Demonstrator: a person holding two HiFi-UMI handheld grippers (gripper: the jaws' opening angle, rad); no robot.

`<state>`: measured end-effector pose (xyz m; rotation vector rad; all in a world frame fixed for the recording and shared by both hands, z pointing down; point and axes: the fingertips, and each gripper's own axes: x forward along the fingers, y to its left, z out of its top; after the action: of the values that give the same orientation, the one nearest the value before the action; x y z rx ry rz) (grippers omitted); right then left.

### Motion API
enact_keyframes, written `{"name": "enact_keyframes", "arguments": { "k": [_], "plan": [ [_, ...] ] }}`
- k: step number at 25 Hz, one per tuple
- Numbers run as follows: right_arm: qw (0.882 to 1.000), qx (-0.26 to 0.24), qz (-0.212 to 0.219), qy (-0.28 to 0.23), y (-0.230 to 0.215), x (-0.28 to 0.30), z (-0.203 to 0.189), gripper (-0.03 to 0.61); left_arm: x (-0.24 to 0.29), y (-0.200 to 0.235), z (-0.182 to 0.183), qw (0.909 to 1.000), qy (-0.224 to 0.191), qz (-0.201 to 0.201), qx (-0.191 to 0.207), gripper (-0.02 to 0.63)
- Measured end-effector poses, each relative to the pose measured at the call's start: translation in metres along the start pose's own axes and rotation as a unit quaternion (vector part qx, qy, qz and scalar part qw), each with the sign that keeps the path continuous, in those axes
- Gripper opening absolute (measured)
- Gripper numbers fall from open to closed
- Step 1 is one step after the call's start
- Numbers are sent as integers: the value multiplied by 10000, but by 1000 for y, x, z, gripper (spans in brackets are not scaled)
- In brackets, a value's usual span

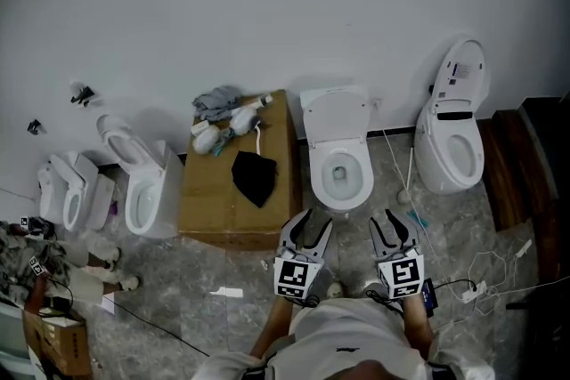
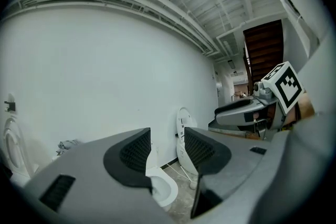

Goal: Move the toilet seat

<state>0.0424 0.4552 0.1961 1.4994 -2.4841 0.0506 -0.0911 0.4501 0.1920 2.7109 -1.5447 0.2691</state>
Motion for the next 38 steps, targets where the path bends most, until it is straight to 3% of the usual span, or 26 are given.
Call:
{"name": "enact_keyframes", "arguments": {
  "k": [15,22,38],
  "plan": [
    [10000,-55,-74,24,-29,44,3,169,48,27,-1,9999,-63,-23,-99,218],
    [9998,13,205,51,-51,90,0,169,87,48,-7,9996,66,204,-170,218],
    [9959,174,846,275,-155,211,-7,169,220,91,-11,9947,509,846,-288,213]
  ]
}}
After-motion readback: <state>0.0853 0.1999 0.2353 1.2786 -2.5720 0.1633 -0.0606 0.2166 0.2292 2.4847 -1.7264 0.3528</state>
